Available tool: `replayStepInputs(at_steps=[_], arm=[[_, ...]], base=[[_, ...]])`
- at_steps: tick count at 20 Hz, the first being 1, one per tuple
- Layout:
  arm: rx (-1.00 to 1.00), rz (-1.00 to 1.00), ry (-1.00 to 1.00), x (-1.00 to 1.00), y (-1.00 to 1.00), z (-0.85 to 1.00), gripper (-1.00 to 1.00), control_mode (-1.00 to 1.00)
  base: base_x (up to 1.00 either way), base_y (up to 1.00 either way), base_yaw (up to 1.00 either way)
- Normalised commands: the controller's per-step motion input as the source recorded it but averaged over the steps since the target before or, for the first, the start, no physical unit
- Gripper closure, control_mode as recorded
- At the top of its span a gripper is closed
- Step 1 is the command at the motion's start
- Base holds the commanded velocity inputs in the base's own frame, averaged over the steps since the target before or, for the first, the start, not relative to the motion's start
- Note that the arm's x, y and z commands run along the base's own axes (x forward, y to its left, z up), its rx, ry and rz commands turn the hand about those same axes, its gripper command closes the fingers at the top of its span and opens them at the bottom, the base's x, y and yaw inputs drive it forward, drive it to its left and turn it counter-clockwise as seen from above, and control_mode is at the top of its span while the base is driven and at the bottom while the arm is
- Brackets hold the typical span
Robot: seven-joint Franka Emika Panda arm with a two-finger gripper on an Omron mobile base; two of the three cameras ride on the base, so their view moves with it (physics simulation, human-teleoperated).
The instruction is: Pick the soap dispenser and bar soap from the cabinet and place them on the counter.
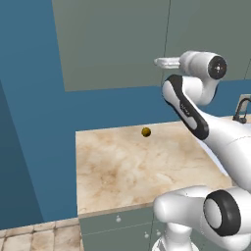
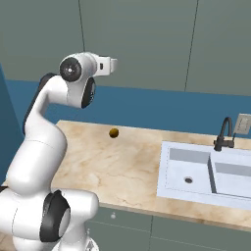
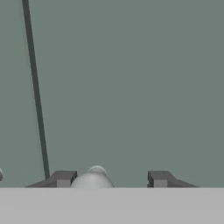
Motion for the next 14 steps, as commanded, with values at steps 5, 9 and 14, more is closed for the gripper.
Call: replayStepInputs(at_steps=[5, 9, 14], arm=[[0.0, 0.0, 0.14, 0.25, 0.03, -0.19, 1.0, -1.0], [0.0, 0.0, 0.14, 0.26, 0.0, -0.22, 1.0, -1.0], [0.0, 0.0, 0.11, 0.26, 0.0, -0.36, 1.0, -1.0]], base=[[0.0, 0.0, 0.0], [0.0, 0.0, 0.0], [0.0, 0.0, 0.0]])
